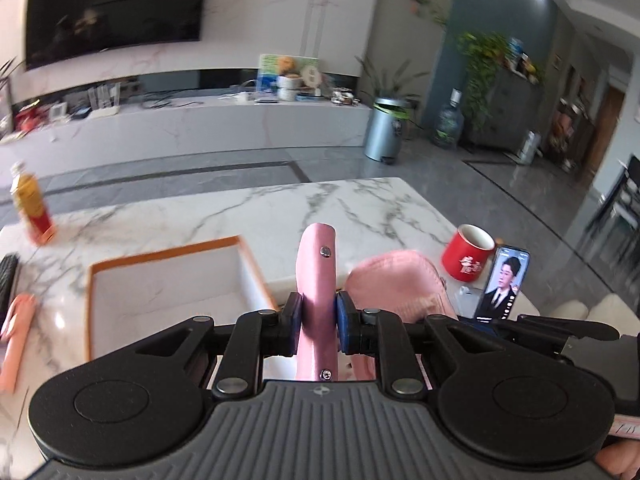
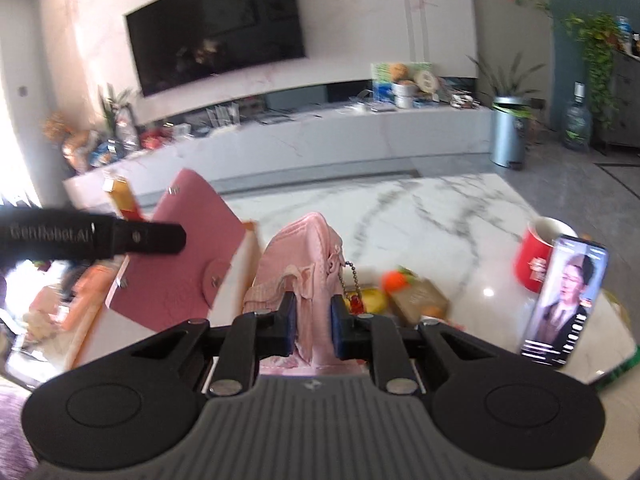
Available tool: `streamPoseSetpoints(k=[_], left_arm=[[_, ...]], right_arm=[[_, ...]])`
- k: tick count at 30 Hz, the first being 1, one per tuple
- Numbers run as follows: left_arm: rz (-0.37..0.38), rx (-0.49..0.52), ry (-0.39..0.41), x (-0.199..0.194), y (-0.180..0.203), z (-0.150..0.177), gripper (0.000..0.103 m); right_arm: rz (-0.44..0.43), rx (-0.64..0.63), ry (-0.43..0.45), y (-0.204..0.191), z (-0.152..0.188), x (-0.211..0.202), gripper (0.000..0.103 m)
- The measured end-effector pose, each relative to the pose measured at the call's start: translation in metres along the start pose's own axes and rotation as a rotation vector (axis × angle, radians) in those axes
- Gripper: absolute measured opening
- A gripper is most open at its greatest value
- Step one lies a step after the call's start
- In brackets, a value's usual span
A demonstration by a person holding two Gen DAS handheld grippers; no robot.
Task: Organize objects
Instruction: 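Carry the pink wallet and pink backpack with both tools into the orange box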
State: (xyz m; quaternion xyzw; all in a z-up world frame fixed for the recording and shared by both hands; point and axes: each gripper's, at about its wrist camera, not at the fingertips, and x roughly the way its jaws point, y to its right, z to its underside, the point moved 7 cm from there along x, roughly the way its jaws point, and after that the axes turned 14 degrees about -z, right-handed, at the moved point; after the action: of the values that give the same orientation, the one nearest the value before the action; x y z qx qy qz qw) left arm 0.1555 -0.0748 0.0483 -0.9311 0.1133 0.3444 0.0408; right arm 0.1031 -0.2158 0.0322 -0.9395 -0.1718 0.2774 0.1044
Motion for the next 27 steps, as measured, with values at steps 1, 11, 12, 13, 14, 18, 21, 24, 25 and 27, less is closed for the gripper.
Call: streamPoseSetpoints(k=[1, 11, 12, 13, 14, 18, 21, 24, 25, 27], left_arm=[[-0.012, -0.02, -0.004, 0.0, -0.009, 0.003, 0.021], [-0.049, -0.22, -0.122, 0.026, -0.074, 0.047, 0.021], [-0.044, -0.234, -0.13, 0.028, -0.077, 0.052, 0.021], [-0.037, -0.247, -0.14, 0.029, -0.082, 0.059, 0.021], [-0.028, -0.259, -0.153, 0.033, -0.085, 0.064, 0.021], [0.005, -0.304, -0.2, 0.046, -0.09, 0.08, 0.021], [0.021, -0.329, -0.221, 0.056, -0.09, 0.088, 0.021], [0.013, -0.333, -0.24, 0.065, -0.091, 0.092, 0.021], [0.011, -0.333, -0.248, 0.068, -0.09, 0.093, 0.021], [0.006, -0.335, -0.267, 0.075, -0.091, 0.097, 0.021]], right_arm=[[-0.02, -0.004, -0.003, -0.009, -0.001, 0.002, 0.018], [-0.044, -0.068, -0.151, -0.059, 0.02, 0.05, 0.018], [-0.039, -0.076, -0.168, -0.059, 0.023, 0.055, 0.018], [-0.033, -0.08, -0.185, -0.06, 0.027, 0.058, 0.018], [-0.026, -0.082, -0.203, -0.057, 0.029, 0.064, 0.018], [0.002, -0.098, -0.229, -0.055, 0.035, 0.074, 0.018], [0.004, -0.113, -0.248, -0.054, 0.035, 0.084, 0.018], [0.001, -0.144, -0.27, -0.058, 0.036, 0.092, 0.019], [-0.004, -0.148, -0.277, -0.059, 0.036, 0.093, 0.019], [-0.02, -0.141, -0.297, -0.06, 0.036, 0.097, 0.02]])
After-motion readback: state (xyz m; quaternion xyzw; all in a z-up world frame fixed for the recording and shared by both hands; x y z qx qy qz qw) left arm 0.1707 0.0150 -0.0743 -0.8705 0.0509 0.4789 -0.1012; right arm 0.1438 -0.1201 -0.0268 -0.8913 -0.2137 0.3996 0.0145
